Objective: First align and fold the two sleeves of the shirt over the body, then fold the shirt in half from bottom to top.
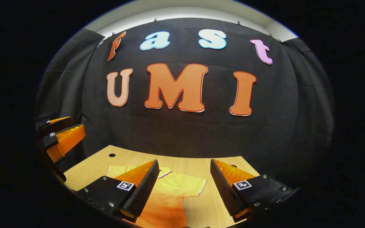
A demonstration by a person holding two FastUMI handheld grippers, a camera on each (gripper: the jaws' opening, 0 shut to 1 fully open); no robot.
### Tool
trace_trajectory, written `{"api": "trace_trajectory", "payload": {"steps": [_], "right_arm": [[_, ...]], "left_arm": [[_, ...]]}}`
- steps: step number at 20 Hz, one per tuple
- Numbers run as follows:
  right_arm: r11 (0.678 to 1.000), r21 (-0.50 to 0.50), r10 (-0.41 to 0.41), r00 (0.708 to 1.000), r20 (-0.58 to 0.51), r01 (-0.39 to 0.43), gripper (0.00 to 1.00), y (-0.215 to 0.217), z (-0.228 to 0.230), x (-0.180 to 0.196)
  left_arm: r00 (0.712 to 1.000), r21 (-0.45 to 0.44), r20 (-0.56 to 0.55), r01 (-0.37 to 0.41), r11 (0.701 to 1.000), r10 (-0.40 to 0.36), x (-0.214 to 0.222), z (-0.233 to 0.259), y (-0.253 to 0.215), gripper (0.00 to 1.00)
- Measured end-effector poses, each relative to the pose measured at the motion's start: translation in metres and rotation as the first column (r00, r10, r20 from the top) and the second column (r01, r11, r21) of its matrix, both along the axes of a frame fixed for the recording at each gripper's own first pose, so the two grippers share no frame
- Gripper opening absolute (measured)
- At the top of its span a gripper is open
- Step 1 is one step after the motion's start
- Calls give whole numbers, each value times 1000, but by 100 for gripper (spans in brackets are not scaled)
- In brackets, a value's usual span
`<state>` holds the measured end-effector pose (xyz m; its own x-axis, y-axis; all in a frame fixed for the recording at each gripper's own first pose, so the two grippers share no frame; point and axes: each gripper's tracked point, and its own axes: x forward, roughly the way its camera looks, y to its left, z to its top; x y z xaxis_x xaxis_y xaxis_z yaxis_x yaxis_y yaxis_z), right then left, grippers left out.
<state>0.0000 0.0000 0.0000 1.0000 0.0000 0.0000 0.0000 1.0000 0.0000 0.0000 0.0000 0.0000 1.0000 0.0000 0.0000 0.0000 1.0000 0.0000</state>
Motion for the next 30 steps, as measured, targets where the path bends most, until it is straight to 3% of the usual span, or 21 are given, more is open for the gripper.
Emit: {"api": "trace_trajectory", "payload": {"steps": [22,30], "right_arm": [[1000,9,-22,999,-34,23,98,21,-4,-6],[997,35,-67,992,-111,71,98,1,-25,8]], "left_arm": [[999,18,11,36,999,-36,-10,-7,19,96],[998,36,33,43,998,-44,-20,-1,20,96]]}}
